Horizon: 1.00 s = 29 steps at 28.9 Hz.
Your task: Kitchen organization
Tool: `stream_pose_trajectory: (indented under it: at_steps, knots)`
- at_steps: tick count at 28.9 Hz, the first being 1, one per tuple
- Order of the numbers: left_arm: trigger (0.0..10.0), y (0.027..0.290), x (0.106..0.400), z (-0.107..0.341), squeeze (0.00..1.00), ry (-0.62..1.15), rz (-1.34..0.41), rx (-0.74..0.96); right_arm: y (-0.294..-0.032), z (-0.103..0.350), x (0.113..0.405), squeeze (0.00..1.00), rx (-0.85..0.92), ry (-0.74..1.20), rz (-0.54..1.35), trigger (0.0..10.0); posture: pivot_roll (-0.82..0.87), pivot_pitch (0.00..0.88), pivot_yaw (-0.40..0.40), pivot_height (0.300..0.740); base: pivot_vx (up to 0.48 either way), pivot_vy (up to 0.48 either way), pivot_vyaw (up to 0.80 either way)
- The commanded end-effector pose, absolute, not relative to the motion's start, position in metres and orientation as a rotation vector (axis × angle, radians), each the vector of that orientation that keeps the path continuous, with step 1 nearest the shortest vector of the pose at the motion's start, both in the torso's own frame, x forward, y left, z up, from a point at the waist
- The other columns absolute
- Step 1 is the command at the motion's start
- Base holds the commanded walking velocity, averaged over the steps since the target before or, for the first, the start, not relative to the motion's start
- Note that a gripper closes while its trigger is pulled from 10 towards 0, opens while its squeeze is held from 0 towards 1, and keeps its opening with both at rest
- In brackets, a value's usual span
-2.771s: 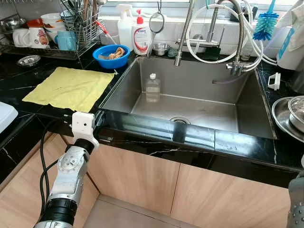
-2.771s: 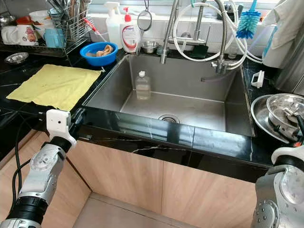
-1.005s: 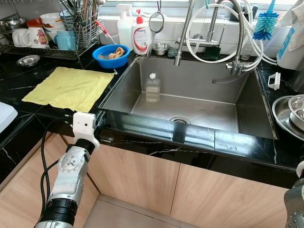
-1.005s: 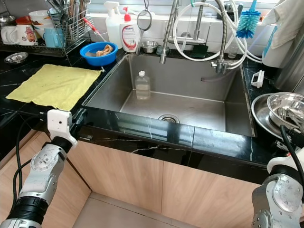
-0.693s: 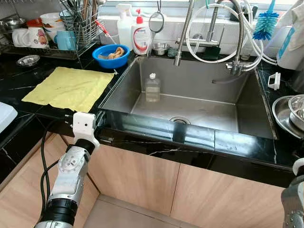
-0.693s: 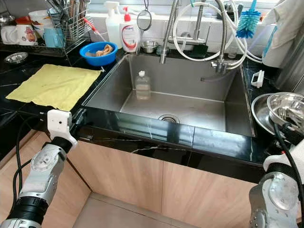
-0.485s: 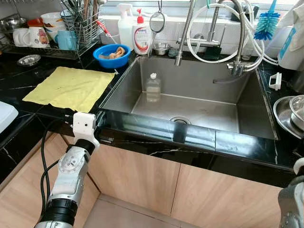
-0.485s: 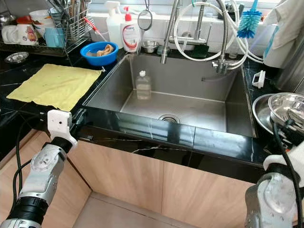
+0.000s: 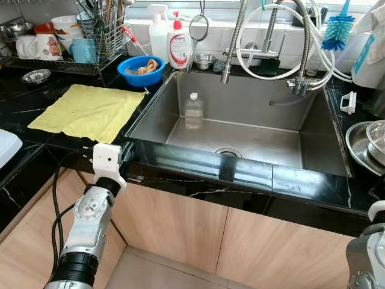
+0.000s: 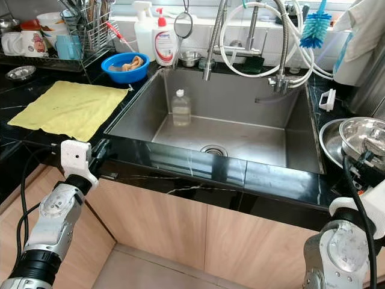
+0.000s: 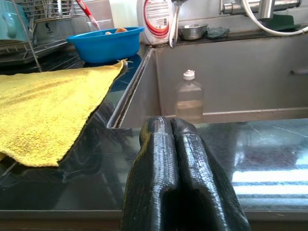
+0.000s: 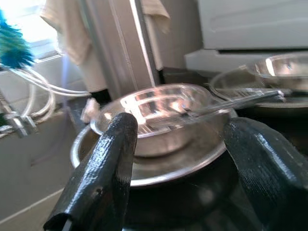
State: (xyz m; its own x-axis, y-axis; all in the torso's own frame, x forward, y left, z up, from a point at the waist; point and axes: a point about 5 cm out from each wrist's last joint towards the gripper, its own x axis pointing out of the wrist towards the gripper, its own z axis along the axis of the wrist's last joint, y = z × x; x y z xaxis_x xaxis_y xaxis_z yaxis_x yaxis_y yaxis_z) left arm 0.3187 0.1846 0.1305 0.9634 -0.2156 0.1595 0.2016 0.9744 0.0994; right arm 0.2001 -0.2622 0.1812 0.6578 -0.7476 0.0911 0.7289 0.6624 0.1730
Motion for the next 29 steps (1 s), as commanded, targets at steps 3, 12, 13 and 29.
stream_pose_trajectory:
  at_steps: [3,12,13,29]
  knots:
    - [10.0,0.186,0.318,0.127,0.0,-0.155,-0.214,0.11,-0.265,0.174,0.202,0.0,0.157,-0.116,-0.841,10.0,-0.05,0.0,0.031,0.74,0.0,0.0,0.0]
    - [10.0,0.185,0.318,0.128,0.0,-0.155,-0.219,0.112,-0.259,0.171,0.204,0.0,0.165,-0.099,-0.818,10.0,-0.05,0.0,0.032,0.74,0.0,0.0,0.0]
    - [10.0,0.185,0.318,0.127,0.0,-0.154,-0.218,0.112,-0.259,0.173,0.2,0.0,0.153,-0.118,-0.844,10.0,-0.05,0.0,0.032,0.74,0.0,0.0,0.0]
    - [10.0,0.186,0.319,0.126,0.0,-0.148,-0.213,0.112,-0.261,0.198,0.185,0.0,0.329,-0.339,-0.866,10.0,-0.06,0.0,0.037,0.74,0.0,0.0,0.0]
